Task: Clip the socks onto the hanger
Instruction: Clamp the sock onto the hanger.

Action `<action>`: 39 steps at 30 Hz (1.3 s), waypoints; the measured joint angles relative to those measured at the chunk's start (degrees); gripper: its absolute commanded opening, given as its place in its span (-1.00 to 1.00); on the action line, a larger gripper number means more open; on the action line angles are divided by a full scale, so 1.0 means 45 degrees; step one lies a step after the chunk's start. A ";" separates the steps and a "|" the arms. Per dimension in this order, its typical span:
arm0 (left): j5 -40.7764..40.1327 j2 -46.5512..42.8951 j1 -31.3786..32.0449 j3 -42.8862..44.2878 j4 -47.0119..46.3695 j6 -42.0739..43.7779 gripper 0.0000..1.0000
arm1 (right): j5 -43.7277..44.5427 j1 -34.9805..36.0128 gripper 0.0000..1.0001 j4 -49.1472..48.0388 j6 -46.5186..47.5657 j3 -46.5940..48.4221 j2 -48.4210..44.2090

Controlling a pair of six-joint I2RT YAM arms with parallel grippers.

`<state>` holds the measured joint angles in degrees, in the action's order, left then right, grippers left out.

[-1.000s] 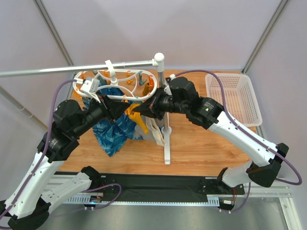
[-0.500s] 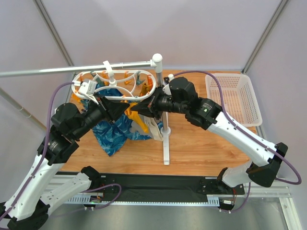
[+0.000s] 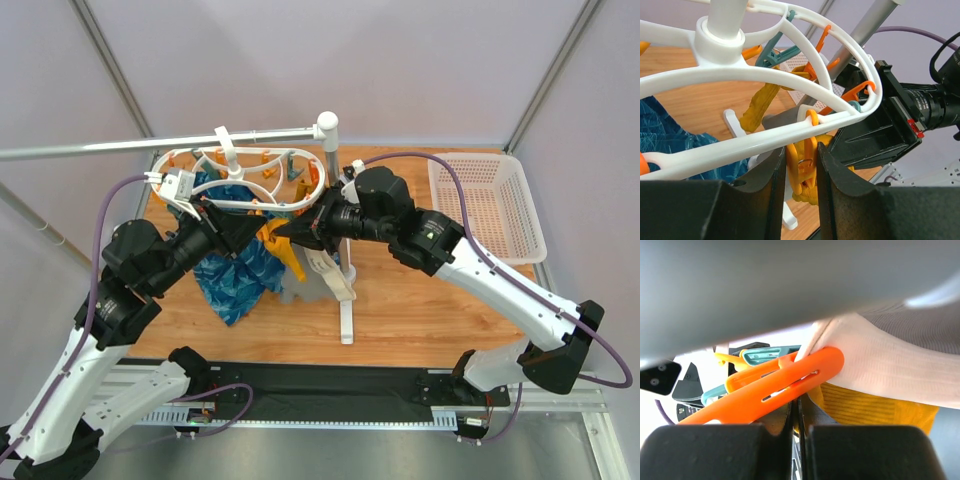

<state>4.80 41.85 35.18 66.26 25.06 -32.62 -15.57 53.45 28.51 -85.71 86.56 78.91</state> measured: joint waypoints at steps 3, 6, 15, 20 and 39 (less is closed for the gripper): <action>-0.0005 0.0000 0.0000 -0.0005 -0.0005 -0.0073 -1.00 | 0.0000 0.0024 -1.00 -0.0019 -0.0019 0.0000 0.0000; -0.0107 -0.0039 0.0010 -0.0005 0.0015 -0.0121 -1.00 | 0.0005 0.0087 -0.99 -0.0029 -0.0039 0.0000 0.0000; -0.0219 -0.0107 0.0010 -0.0034 0.0029 -0.0340 -1.00 | -0.0097 0.0282 -1.00 -0.0835 -0.0398 -0.0321 0.0000; -0.0131 -0.0112 0.0010 -0.0049 0.0000 -0.0340 -1.00 | -0.0311 0.0282 -1.00 -0.1355 -0.0699 -0.0330 0.0005; 0.0010 -0.0243 0.0010 -0.0049 0.0117 -0.0335 -0.65 | -0.0384 0.0272 -1.00 -0.2273 -0.0879 -0.0753 -0.0015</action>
<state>4.84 40.75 35.22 66.04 25.58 -34.13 -17.30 54.68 18.28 -89.67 83.18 78.85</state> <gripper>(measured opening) 0.334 0.012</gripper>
